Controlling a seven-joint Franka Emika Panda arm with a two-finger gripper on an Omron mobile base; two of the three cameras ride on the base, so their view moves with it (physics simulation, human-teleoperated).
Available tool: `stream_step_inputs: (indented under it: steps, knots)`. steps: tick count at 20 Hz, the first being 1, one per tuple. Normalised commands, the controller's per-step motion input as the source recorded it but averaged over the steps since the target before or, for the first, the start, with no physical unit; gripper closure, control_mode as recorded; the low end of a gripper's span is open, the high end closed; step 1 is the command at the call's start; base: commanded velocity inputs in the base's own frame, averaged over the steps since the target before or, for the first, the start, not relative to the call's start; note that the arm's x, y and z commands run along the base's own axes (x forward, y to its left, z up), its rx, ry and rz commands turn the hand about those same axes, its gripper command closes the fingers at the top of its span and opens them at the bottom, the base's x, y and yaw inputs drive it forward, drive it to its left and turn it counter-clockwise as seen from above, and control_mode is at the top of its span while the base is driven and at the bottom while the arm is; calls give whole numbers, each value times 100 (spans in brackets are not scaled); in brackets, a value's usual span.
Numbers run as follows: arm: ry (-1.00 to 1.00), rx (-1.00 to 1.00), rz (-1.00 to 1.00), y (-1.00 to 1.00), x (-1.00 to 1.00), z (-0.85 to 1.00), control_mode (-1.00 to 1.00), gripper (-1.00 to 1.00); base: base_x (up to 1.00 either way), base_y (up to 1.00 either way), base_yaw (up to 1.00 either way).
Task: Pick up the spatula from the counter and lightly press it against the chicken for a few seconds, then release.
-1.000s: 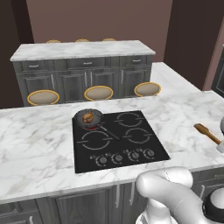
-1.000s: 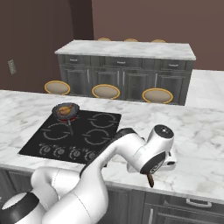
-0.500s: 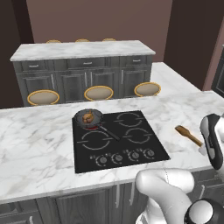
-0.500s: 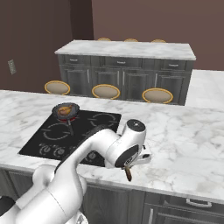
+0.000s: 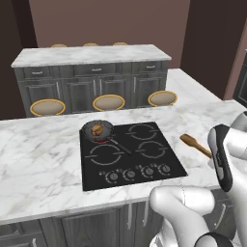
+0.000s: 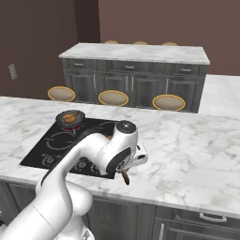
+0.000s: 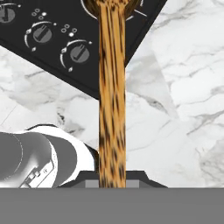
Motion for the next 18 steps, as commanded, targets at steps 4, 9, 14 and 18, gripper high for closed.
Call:
stream_step_inputs:
  steps: [4,9,14,18]
  knots:
    - [-4,-3,11,19,25,42,-100,100,0,0,0]
    - [0,-1,13,19,40,38,-100,100,0,0,0]
    - [0,0,9,29,44,25,-100,100,0,0,0]
    - [0,0,9,35,35,19,-100,100,0,0,0]
